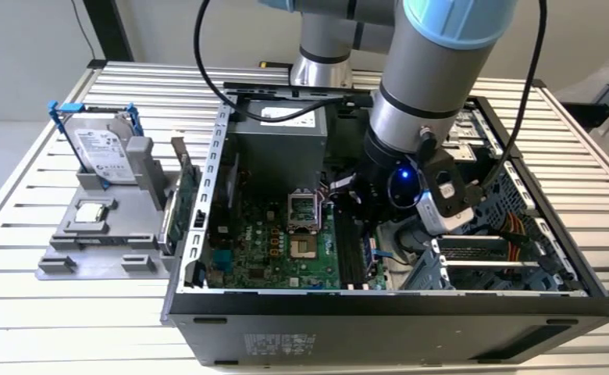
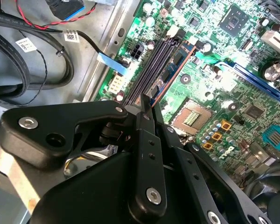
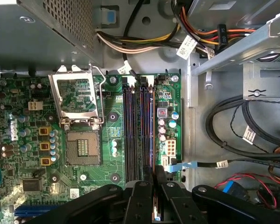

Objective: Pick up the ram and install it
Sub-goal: 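Insert the ram into the slot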

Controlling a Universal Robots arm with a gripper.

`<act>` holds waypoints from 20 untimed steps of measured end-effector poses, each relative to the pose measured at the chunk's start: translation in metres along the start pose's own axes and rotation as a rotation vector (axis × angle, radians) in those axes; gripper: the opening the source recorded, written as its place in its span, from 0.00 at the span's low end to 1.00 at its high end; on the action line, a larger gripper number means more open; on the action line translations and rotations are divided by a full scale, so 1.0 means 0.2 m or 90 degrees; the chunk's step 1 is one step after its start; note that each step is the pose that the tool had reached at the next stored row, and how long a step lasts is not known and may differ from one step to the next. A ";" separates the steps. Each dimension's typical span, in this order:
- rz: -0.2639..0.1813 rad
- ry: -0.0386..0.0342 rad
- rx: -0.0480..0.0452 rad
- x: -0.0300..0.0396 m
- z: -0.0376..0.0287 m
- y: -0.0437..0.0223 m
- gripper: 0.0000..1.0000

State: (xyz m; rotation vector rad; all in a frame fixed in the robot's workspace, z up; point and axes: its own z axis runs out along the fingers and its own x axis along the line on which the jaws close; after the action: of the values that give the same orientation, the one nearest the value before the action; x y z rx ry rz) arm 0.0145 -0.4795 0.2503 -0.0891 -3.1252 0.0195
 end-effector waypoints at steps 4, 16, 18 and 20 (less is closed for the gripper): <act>0.000 0.0000 -0.0001 0.000 0.011 0.000 0.00; 0.000 0.0000 -0.0001 -0.001 0.056 0.005 0.00; 0.000 0.0000 -0.0002 -0.001 0.058 0.006 0.00; 0.000 0.0000 -0.0001 -0.001 0.058 0.007 0.00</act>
State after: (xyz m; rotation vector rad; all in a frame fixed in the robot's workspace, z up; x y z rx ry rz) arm 0.0145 -0.4782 0.2387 -0.0891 -3.1252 0.0193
